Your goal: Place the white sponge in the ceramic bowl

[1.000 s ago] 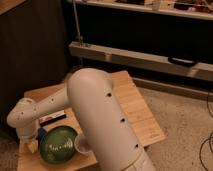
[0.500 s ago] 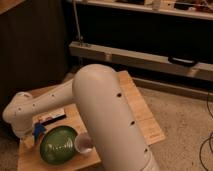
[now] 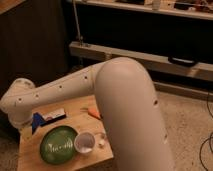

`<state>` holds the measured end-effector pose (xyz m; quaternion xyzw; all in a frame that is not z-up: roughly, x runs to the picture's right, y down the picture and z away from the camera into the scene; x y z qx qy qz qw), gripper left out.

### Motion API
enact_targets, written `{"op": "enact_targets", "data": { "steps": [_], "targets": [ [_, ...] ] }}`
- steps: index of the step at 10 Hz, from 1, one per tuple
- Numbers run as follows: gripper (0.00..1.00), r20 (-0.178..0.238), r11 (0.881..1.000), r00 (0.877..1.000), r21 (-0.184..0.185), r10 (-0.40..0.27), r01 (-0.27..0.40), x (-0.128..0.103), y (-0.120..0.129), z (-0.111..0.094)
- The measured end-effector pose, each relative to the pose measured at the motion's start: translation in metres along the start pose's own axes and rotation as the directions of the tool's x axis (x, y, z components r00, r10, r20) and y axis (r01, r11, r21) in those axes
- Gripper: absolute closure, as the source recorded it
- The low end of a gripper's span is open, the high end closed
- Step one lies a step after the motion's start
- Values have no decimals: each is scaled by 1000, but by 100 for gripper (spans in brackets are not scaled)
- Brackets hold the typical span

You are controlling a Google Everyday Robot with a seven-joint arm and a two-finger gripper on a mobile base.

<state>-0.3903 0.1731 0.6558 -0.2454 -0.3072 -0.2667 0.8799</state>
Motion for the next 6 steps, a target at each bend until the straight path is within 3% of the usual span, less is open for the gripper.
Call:
{"op": "enact_targets", "data": {
  "steps": [4,6],
  "targets": [
    [100,30,995,995,5,96,-96,13,64,-16],
    [88,37,990,990,-23,139,-138,11,95,-19]
  ]
}}
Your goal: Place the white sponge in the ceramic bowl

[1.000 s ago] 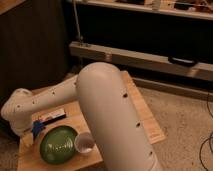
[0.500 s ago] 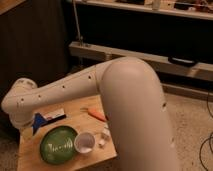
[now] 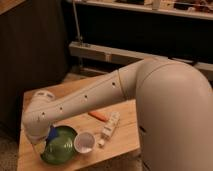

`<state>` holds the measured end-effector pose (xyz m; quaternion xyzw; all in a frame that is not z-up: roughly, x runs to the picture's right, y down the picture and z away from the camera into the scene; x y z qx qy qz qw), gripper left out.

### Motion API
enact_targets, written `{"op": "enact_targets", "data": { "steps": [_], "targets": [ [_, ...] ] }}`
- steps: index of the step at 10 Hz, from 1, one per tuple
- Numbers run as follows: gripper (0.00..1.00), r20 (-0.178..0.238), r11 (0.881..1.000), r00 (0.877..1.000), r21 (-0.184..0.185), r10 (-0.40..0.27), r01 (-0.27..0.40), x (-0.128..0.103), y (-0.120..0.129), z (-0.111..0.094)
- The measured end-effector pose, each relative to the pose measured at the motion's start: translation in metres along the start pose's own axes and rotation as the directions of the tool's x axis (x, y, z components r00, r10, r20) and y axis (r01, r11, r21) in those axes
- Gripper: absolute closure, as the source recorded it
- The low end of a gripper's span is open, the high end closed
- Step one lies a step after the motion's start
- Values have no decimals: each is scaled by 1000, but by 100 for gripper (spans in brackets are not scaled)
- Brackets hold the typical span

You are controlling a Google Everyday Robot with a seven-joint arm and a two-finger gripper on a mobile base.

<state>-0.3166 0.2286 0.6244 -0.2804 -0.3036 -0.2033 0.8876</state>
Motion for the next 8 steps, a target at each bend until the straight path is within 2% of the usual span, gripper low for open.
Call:
{"op": "enact_targets", "data": {
  "steps": [2,4,5,6,7,8],
  "targets": [
    [68,-7,1000,1000,-25,17,-17,-1,10,2],
    [45,-41,998,999,-53,34,-36,2,7,10],
    [37,-58,997,997,-61,45,-48,5,6,12],
    [26,-85,994,993,-61,82,-87,11,5,13],
    [21,-103,989,985,-46,136,-141,21,5,11],
    [20,-111,984,979,-33,170,-175,28,4,8]
  ]
}}
